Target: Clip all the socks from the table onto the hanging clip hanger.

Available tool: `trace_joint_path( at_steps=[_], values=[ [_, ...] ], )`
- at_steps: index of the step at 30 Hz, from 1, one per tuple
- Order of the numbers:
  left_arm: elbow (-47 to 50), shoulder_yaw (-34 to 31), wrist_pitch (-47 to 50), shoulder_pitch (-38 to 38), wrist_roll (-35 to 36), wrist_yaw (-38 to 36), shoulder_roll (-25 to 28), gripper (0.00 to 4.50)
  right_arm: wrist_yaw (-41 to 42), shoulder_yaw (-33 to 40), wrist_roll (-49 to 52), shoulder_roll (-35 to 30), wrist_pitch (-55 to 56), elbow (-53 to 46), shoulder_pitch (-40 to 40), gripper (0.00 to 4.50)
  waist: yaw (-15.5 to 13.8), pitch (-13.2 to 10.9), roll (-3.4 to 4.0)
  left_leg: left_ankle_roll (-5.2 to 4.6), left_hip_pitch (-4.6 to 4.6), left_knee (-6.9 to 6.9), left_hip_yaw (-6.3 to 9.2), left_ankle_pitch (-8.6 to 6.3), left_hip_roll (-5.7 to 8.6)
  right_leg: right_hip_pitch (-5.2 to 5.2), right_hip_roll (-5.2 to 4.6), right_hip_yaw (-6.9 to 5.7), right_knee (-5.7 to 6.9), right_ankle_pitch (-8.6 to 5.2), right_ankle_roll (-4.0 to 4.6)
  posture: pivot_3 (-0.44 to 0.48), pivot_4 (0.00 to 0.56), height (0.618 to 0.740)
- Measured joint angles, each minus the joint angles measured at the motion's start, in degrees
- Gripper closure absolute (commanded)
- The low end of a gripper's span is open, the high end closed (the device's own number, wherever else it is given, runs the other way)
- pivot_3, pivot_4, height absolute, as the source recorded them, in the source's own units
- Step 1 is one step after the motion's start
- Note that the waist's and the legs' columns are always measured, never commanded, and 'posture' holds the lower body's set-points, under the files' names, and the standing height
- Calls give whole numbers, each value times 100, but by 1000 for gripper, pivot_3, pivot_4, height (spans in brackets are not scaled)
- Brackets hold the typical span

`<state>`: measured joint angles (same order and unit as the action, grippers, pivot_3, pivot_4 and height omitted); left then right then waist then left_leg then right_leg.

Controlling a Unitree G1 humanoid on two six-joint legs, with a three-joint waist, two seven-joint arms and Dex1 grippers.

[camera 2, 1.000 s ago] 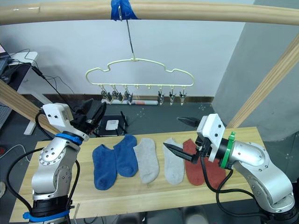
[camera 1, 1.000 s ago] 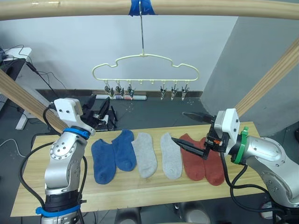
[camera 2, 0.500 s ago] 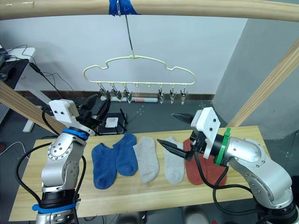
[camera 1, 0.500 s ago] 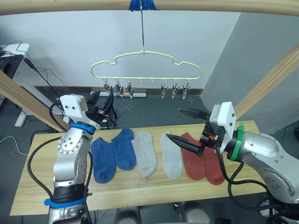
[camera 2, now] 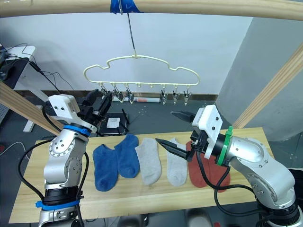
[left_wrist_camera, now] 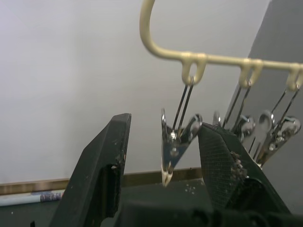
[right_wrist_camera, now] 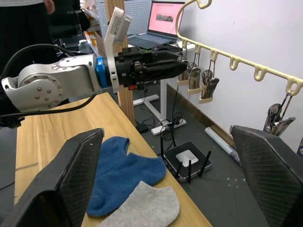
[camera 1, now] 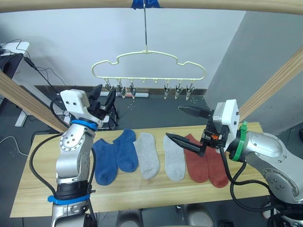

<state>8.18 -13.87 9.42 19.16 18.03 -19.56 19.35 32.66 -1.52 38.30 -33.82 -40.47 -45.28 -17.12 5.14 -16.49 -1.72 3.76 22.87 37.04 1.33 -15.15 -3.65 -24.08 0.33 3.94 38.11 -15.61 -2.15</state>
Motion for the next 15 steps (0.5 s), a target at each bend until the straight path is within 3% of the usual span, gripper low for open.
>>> trace_joint_path(
  at_steps=[14, 15],
  values=[
    [5, 0, 66, 84, 9, 27, -12, 2081, -2, -35, 0, 0, 14, 11, 4, 0, 0, 0, 0, 0, 0, 0, 0, 0, 0, 0, 0, -1, 0, 0, 0, -204, 310, 740],
    [5, 0, 72, 84, 9, 27, -17, 2440, -5, -36, 0, 2, 14, 13, -6, 0, 0, 0, 0, 0, 0, 0, 0, 0, 0, 0, 0, -1, 0, 0, 0, -204, 310, 740]
  ],
)
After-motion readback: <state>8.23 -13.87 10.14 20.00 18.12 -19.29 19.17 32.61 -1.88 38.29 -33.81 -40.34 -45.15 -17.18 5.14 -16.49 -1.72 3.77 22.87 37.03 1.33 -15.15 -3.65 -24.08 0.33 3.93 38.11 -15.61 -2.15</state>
